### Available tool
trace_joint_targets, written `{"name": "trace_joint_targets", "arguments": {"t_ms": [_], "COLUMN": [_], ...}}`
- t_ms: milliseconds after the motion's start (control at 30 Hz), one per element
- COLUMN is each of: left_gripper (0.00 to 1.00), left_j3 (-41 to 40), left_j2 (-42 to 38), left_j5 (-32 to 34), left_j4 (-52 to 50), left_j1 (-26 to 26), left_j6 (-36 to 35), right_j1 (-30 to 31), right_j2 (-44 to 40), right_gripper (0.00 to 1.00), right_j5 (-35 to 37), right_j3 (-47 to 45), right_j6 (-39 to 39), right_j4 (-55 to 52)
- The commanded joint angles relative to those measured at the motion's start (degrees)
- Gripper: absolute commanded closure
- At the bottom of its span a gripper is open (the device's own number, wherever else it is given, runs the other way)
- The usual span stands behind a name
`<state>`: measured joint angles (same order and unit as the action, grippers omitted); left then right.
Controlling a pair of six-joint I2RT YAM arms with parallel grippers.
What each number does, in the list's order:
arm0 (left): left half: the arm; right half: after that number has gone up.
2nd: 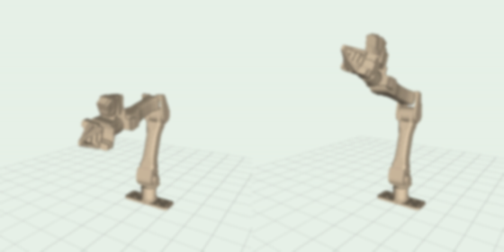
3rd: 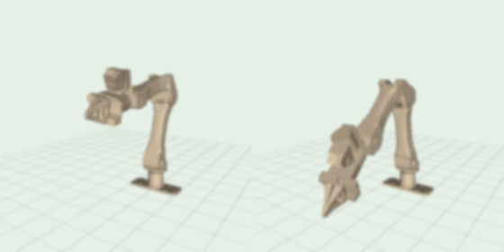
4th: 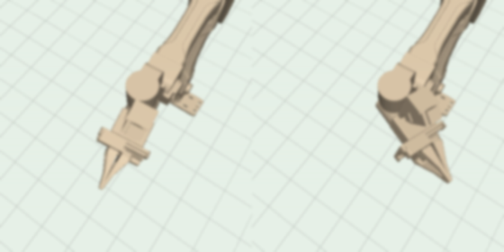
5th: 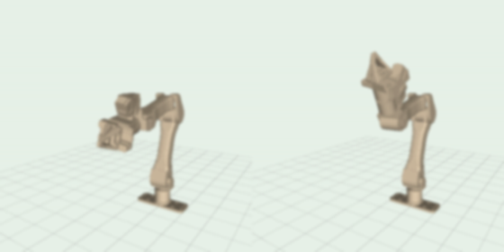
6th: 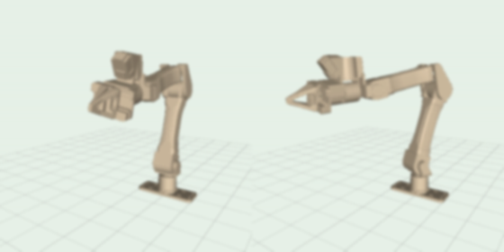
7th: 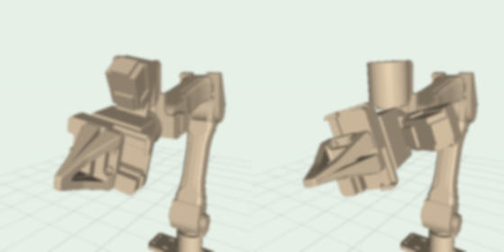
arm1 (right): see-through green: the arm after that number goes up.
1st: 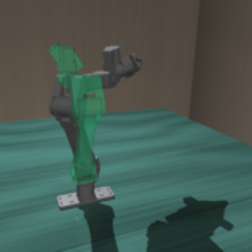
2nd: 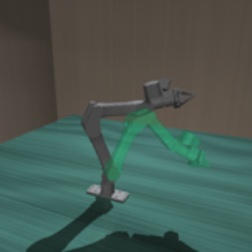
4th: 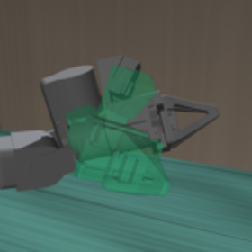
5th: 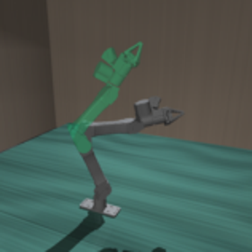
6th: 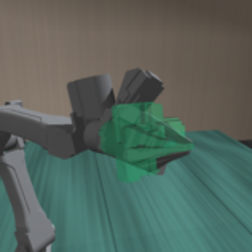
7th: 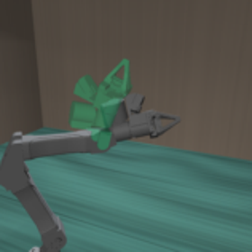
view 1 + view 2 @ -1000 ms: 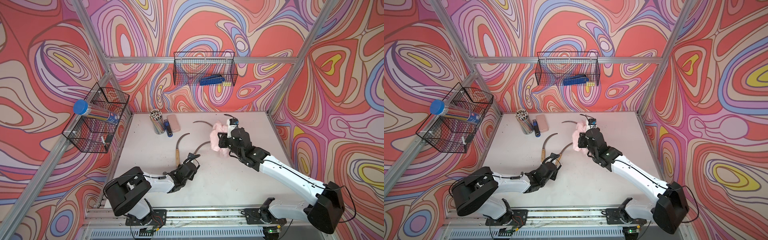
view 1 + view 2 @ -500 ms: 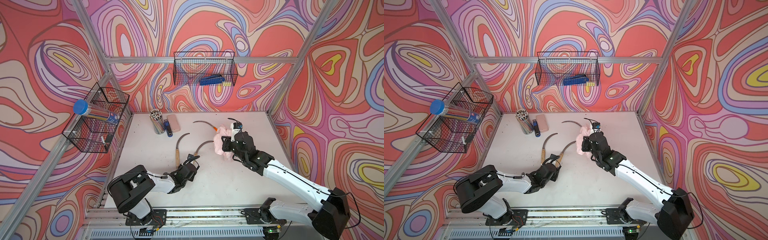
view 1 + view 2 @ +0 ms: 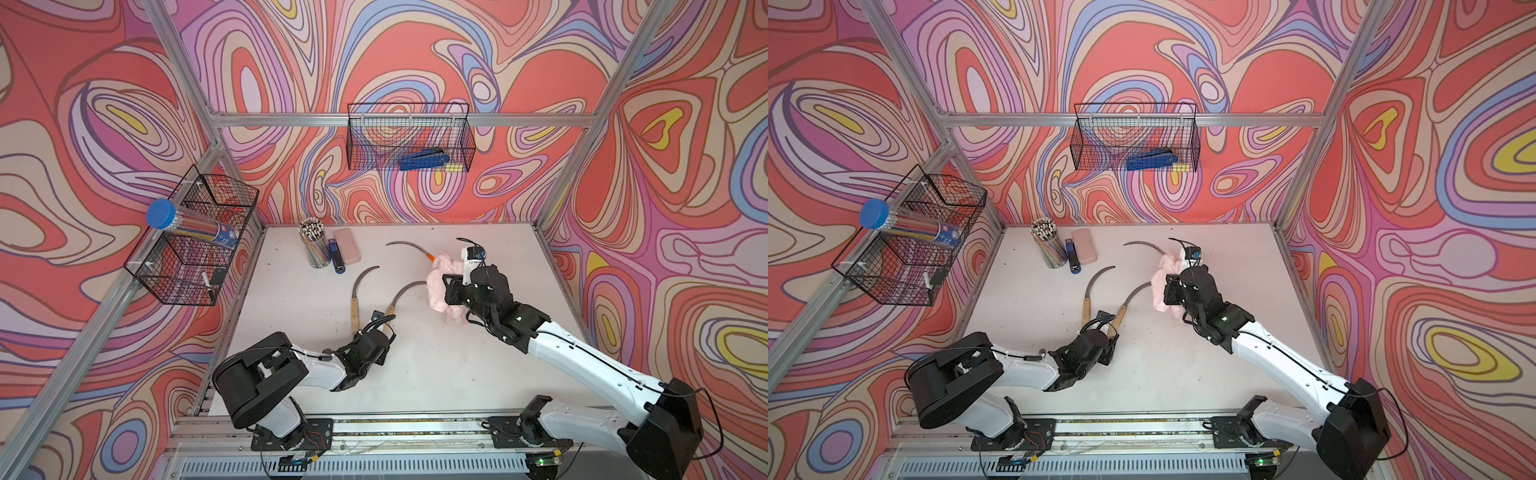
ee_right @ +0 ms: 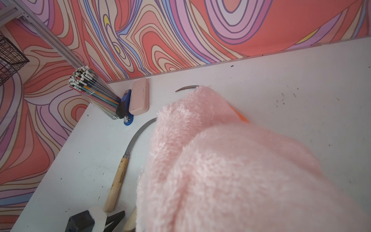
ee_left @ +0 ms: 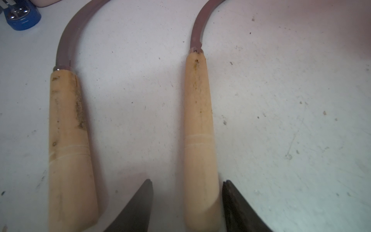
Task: Wipe small sickles with rags
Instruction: Wipe the small sickle.
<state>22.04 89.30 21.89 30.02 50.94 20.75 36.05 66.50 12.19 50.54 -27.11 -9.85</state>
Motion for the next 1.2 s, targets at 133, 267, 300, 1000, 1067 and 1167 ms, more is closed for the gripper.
{"name": "trace_joint_targets", "arguments": {"t_ms": [133, 267, 300, 1000, 1067, 1167], "left_gripper": [0.59, 0.75, 0.83, 1.00, 1.00, 1.00], "left_j3": [2.08, 2.33, 2.39, 0.72, 0.18, 0.40], "left_j2": [2.46, 2.20, 2.07, -14.64, -15.15, -15.20], "left_j5": [-0.80, -0.31, -0.27, 2.47, 1.24, 0.70], "left_j4": [0.77, -0.10, -0.25, 3.94, 5.77, 7.27], "left_j1": [-0.18, -0.21, -0.17, -0.18, -0.19, -0.15], "left_j6": [-0.55, -0.50, -0.49, -13.82, -15.22, -16.88], "right_j1": [0.04, 0.01, 0.04, 9.89, 10.93, 12.92], "right_j2": [-1.28, -1.11, -0.95, 29.17, 30.42, 31.30], "right_gripper": [1.00, 1.00, 1.00, 1.00, 1.00, 1.00], "right_j5": [-0.51, -0.62, -0.84, -23.85, -27.32, -28.08], "right_j3": [-0.51, -0.53, -0.53, 15.95, 16.40, 16.81], "right_j6": [-0.14, -0.22, -0.22, 3.34, 4.77, 6.10], "right_j4": [1.04, 1.36, 1.45, 6.03, 6.23, 5.16]}}
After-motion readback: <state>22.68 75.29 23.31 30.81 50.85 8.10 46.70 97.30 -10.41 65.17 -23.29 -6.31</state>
